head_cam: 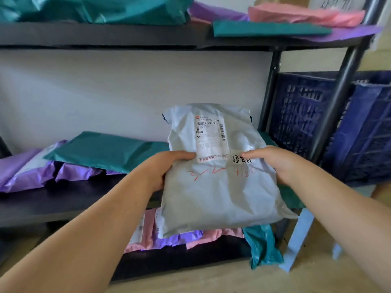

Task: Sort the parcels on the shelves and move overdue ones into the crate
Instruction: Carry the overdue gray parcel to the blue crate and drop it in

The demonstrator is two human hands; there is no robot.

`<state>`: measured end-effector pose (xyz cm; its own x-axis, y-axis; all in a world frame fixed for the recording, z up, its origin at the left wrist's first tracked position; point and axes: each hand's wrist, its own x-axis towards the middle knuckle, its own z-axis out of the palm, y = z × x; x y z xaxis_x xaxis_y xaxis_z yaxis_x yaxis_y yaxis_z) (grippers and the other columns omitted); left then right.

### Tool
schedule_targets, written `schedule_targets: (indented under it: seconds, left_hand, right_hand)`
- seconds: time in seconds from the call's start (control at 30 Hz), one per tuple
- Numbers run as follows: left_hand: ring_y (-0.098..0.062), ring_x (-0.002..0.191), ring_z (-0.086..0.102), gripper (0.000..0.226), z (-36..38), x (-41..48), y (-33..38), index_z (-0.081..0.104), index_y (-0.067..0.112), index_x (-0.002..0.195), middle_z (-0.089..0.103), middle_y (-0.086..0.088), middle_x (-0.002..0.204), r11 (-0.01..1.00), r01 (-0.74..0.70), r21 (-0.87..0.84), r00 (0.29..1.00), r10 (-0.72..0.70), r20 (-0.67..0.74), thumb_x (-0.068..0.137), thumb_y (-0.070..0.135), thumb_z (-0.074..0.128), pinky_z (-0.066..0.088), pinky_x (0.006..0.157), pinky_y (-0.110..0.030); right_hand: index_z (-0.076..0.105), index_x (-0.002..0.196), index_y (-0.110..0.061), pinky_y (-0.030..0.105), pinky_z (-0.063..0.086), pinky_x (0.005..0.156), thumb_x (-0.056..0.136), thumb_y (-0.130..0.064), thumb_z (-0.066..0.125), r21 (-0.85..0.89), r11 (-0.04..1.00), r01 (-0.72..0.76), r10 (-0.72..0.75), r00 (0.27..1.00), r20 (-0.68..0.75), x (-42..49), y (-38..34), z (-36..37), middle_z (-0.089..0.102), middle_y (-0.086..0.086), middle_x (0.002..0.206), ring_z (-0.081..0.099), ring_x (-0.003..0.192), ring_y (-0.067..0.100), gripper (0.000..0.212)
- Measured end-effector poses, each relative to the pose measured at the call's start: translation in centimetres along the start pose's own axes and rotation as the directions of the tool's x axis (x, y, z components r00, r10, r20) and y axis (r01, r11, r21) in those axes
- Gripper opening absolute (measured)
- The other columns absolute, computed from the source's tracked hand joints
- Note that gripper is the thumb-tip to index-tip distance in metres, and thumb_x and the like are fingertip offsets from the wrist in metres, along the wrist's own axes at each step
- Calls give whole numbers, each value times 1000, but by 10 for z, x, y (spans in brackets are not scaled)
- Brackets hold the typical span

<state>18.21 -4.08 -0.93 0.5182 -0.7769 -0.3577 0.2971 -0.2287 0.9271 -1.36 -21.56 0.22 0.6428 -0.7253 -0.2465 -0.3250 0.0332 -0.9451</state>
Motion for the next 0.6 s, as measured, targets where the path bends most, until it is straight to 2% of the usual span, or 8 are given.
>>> schedule_targets:
  seconds: [0.07, 0.13, 0.17, 0.3, 0.37, 0.43, 0.5, 0.6]
  left_hand:
    - [-26, 93, 72, 34, -2, 37, 14, 73, 9, 107, 75, -11, 102, 1000, -11, 29, 1000, 11, 24, 76, 24, 77, 56, 89, -38]
    - [-27, 99, 71, 48, -4, 66, 26, 73, 12, 109, 75, -10, 103, 998, -9, 59, 998, 5, 65, 66, 30, 81, 54, 91, -38]
    - [-28, 100, 71, 54, -4, 84, 33, 72, 12, 111, 75, -11, 104, 998, -1, 65, 997, -4, 82, 61, 32, 82, 54, 90, -39]
    - [-33, 103, 69, 50, -3, 117, 51, 71, 7, 114, 74, -15, 107, 998, -7, 67, 996, 1, 92, 68, 26, 81, 55, 90, -40]
    - [-34, 100, 70, 51, -1, 128, 61, 70, 7, 116, 73, -16, 109, 998, 5, 62, 996, -11, 92, 70, 25, 80, 56, 87, -40]
    - [-33, 97, 71, 54, -1, 130, 63, 69, 7, 117, 72, -17, 111, 999, 10, 37, 995, -14, 100, 67, 21, 83, 57, 81, -39]
    - [-35, 101, 70, 59, 5, 125, 70, 68, 7, 120, 71, -18, 112, 998, 56, 12, 992, -57, 117, 64, 20, 84, 57, 85, -43]
    - [-37, 101, 69, 53, 13, 107, 76, 69, 5, 117, 72, -19, 109, 994, 108, -24, 991, -106, 78, 68, 18, 84, 55, 90, -50]
  right_hand:
    - [71, 116, -15, 31, 47, 87, 73, -27, 82, -58, 998, -7, 5, 999, -44, 37, -7, -2, 65, 2, 123, 58, 112, 19, 46]
    - [70, 116, -18, 35, 40, 99, 52, -38, 90, -97, 995, -26, 21, 999, -49, 69, -10, -3, 59, 0, 130, 51, 120, 20, 70]
    - [69, 115, -18, 34, 37, 100, 52, -38, 89, -101, 994, -44, 37, 997, -62, 87, -13, -5, 58, 0, 129, 49, 119, 20, 69]
    - [61, 94, -14, 30, 35, 83, 79, -11, 73, -28, 998, -57, 54, 994, -97, 121, -26, -6, 54, 3, 108, 47, 99, 16, 19]
    - [63, 92, -9, 30, 39, 82, 74, -9, 73, 3, 996, -89, 89, 988, -125, 126, -40, -3, 58, 8, 102, 53, 96, 19, 21]
    - [64, 97, -6, 32, 39, 79, 59, -15, 76, 11, 990, -143, 143, 983, -116, 127, -47, -1, 55, 9, 95, 52, 91, 20, 41]
    - [64, 97, -4, 34, 38, 75, 46, -20, 76, 2, 973, -230, 228, 965, -132, 122, -56, -6, 53, 8, 92, 51, 87, 20, 54]
    - [61, 86, -8, 30, 38, 66, 71, -14, 72, 14, 951, -310, 308, 942, -135, 107, -64, -12, 51, 11, 88, 51, 81, 22, 20]
